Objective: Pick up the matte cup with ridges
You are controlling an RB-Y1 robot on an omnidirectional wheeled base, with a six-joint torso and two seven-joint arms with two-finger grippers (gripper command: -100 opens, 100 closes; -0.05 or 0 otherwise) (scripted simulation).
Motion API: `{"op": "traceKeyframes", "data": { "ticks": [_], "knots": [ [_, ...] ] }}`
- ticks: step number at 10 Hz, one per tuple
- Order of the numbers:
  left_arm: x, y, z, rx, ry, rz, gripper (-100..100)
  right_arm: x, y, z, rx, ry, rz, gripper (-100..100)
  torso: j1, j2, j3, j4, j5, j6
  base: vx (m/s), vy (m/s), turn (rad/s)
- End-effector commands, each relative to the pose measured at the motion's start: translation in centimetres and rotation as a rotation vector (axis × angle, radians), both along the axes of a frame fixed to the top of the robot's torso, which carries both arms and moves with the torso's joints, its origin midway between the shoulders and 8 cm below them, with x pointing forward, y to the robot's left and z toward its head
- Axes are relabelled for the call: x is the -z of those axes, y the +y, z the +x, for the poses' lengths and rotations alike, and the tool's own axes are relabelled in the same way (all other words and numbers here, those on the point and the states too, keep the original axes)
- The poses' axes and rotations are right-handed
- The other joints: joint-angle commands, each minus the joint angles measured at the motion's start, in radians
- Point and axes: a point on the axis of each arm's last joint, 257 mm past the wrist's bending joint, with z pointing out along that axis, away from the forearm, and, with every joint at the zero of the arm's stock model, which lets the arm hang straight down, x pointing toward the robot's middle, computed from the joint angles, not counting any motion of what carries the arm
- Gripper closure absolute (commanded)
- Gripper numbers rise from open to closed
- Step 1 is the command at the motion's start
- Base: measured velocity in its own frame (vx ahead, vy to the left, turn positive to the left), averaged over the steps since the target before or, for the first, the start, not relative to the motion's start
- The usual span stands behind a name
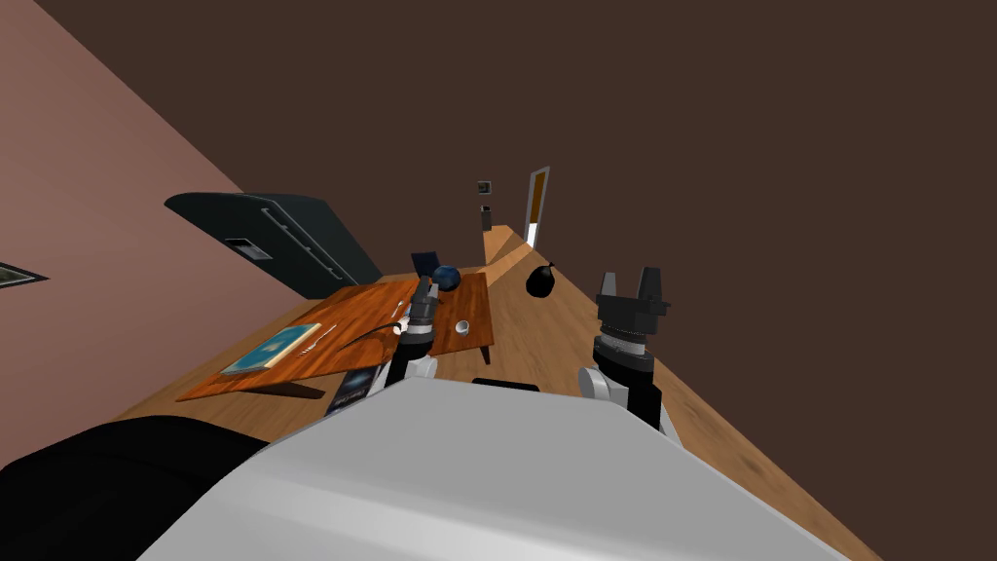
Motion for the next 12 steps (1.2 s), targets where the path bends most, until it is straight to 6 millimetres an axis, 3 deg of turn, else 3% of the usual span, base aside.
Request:
{"op": "traceKeyframes", "data": {
  "ticks": [1, 2, 4, 5, 7, 12],
  "knots": [
    [1.7, -0.2, 1.1, 0.012, 0.037, 0.015, -100, 0.0, 0.0, 0.0, 0.000, 0.000, 0.000, 0, 0.000, 0.000, 0.000, 0.000, 0.000, 0.000, -0.003, -0.031, -0.003],
    [1.7, -0.2, 1.1, 0.012, 0.039, 0.015, -100, 0.0, 0.0, 0.0, 0.000, 0.000, 0.000, 0, 0.000, 0.000, 0.000, 0.000, 0.000, 0.000, -0.003, -0.022, 0.001],
    [4.8, -0.3, 2.6, 0.032, 0.114, 0.041, -100, 0.0, 0.0, 0.0, 0.000, 0.000, 0.000, 0, 0.001, 0.000, 0.000, 0.000, 0.000, 0.000, -0.002, -0.041, -0.006],
    [4.9, -0.3, 2.6, 0.031, 0.116, 0.041, -100, 0.0, 0.0, 0.0, 0.000, 0.000, 0.000, 0, -0.001, 0.000, 0.000, 0.000, 0.000, 0.000, 0.008, -0.044, 0.002],
    [7.9, -0.4, 4.0, 0.050, 0.193, 0.069, -100, 0.0, 0.0, 0.0, 0.000, 0.000, 0.000, 0, 0.000, -0.001, -0.001, 0.000, 0.000, 0.000, 0.011, -0.048, -0.013],
    [12.7, 0.3, 5.5, 0.058, 0.310, 0.097, -100, 0.0, 0.0, 0.0, 0.000, 0.000, 0.000, 0, 0.000, -0.001, -0.001, 0.000, 0.000, 0.000, 0.007, -0.041, -0.011]
  ]
}}
